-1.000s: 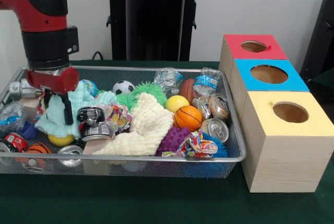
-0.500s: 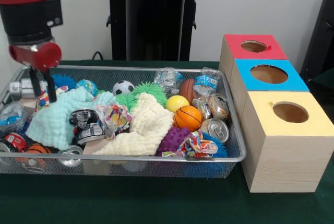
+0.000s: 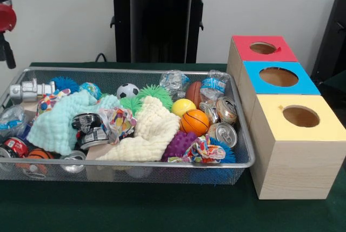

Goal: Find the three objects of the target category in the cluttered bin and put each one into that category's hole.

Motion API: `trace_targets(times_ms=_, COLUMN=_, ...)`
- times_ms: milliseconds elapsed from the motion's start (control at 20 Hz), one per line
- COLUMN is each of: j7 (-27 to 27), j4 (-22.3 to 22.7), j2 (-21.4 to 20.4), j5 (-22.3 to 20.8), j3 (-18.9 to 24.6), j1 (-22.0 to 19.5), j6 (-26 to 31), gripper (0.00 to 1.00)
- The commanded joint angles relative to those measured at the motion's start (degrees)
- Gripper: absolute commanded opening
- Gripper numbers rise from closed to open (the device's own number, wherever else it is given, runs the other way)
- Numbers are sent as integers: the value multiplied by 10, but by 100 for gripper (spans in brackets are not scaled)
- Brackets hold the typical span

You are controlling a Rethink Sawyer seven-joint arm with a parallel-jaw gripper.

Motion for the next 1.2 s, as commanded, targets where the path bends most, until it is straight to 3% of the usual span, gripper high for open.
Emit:
trace_targets(times_ms=50, j7=-46, j4=5, j2=43, j5=-25, j3=14, j1=14, j6=-13, gripper=100)
trace_targets(times_ms=200, j7=-32, j4=-35, j2=89, j5=-48, j3=-3, j1=36, j6=-35, gripper=100)
trace_targets(times_ms=400, j7=-13, j4=-59, j2=116, j5=-64, j3=-18, j1=59, j6=-56, gripper=100)
trace_targets(times_ms=650, j7=-10, j4=-80, j2=130, j5=-74, j3=-26, j1=74, j6=-65, gripper=100)
trace_targets(times_ms=900, j7=-40, j4=-79, j2=123, j5=-77, j3=-3, j1=55, j6=-81, gripper=100)
trace_targets(times_ms=1050, j7=-58, j4=-93, j2=109, j5=-65, j3=7, j1=52, j6=-42, gripper=100)
trace_targets(times_ms=1200, j7=-83, j4=-144, j2=129, j5=-57, j3=17, j1=54, j6=1, gripper=100)
